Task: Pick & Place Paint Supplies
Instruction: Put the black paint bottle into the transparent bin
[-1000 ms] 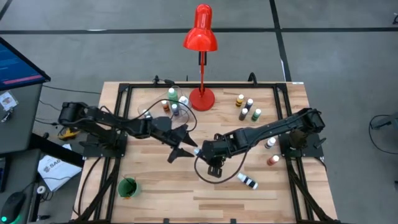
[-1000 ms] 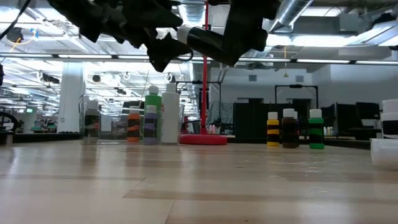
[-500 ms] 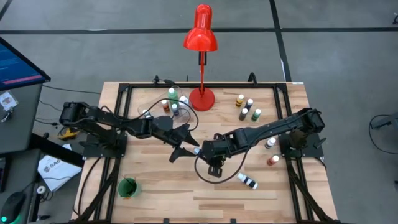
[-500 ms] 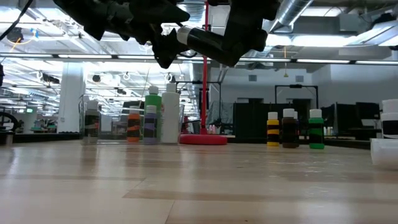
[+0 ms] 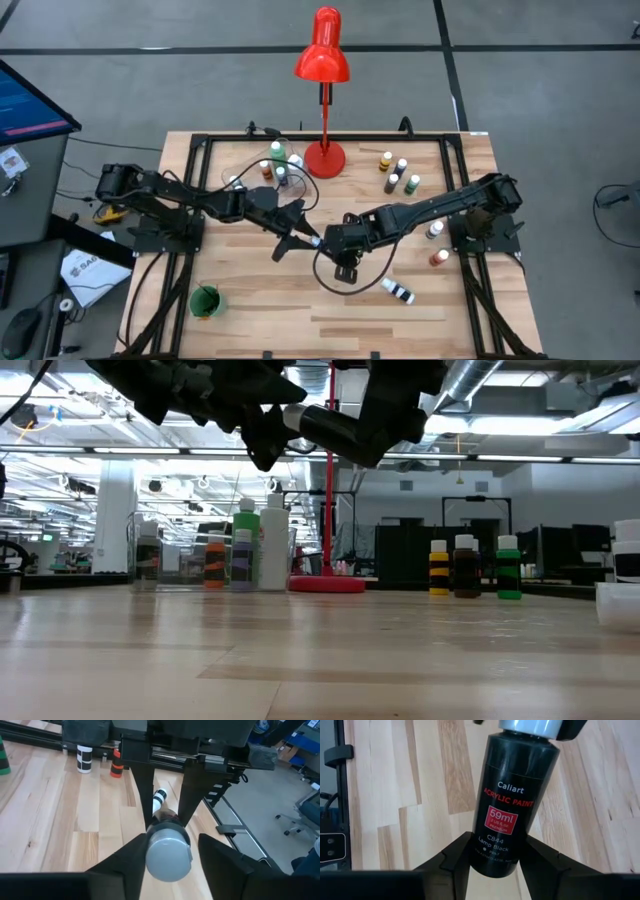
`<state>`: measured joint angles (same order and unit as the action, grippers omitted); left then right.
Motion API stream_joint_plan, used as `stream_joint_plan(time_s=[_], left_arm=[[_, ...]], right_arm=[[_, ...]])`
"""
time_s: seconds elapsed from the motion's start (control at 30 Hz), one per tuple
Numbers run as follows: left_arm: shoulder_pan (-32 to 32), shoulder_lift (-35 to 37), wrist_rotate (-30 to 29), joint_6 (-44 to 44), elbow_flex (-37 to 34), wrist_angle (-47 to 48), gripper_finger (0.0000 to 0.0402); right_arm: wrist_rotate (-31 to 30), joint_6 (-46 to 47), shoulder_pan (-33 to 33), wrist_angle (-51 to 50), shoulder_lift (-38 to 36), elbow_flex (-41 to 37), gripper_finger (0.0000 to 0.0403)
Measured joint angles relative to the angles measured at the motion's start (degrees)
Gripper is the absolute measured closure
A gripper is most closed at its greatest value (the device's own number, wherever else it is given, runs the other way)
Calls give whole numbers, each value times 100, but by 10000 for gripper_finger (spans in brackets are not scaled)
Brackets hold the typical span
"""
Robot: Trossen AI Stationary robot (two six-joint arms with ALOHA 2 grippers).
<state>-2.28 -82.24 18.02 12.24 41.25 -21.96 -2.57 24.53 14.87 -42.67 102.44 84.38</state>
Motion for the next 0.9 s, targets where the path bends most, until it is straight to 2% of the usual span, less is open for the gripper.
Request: stream_joint_plan(time_s=[0.3, 0.47, 0.77, 0.9], left_arm=[[0, 0, -2, 6, 0, 4, 291], [0, 3, -87, 67, 0, 5, 299], [67, 442, -559, 171, 2, 163, 302], [102, 940, -1338, 110, 13, 643, 303]], right_arm=[[5, -81, 2, -1, -3, -2, 253], [70, -57, 1, 14, -3, -2, 245], [62, 204, -2, -67, -523, -4, 154], [-143, 475, 11, -358, -970, -2, 139]])
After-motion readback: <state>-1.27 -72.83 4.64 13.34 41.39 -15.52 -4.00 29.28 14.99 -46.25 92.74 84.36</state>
